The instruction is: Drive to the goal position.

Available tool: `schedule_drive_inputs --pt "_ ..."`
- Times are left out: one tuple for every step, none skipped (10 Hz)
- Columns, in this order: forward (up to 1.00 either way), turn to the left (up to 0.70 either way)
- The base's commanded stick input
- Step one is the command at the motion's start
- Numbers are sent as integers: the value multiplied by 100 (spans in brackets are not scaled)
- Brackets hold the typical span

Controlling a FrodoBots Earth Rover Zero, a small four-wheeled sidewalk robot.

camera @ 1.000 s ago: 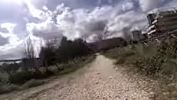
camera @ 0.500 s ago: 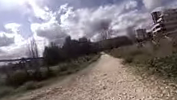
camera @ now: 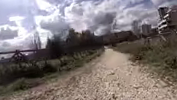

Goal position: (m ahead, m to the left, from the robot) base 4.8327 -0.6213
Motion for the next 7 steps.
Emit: schedule_drive_inputs --pt "100 0" --pt "100 0" --pt "100 0" --pt "100 0" --pt "100 -10" --pt "100 -27" --pt "100 -27"
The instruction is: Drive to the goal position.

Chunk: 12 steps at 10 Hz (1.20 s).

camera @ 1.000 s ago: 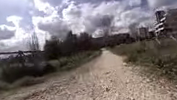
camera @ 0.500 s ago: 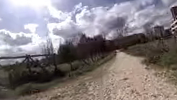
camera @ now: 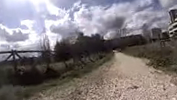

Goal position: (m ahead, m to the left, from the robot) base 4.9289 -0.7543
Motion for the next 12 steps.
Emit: schedule_drive_inputs --pt "100 -27" --pt "100 -27" --pt "100 -27" --pt "100 -27" --pt "100 -27" --pt "100 -27" --pt "100 -27" --pt "100 -27" --pt "100 -27" --pt "100 -27" --pt "100 -27" --pt "100 -27"
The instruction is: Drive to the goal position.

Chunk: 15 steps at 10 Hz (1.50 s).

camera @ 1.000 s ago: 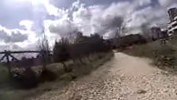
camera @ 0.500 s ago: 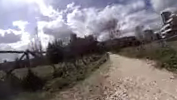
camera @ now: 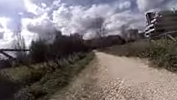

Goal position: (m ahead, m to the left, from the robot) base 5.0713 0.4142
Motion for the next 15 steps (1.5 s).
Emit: schedule_drive_inputs --pt "100 -24" --pt "100 -9" --pt "100 0" --pt "100 0" --pt "100 0" --pt "100 0" --pt "100 0" --pt "100 0" --pt "100 0" --pt "100 0" --pt "100 0" --pt "100 0" --pt "100 8" --pt "100 26" --pt "100 27"
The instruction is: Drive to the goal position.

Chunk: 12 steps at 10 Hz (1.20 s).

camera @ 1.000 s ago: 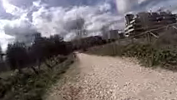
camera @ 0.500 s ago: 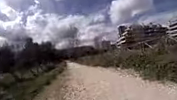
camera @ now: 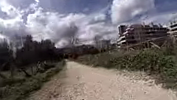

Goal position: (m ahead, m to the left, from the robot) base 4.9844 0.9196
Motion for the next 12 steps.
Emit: schedule_drive_inputs --pt "100 23" --pt "100 5" --pt "100 6" --pt "100 14" --pt "100 22" --pt "100 27" --pt "100 27" --pt "100 27" --pt "100 27" --pt "100 27" --pt "100 27" --pt "100 27"
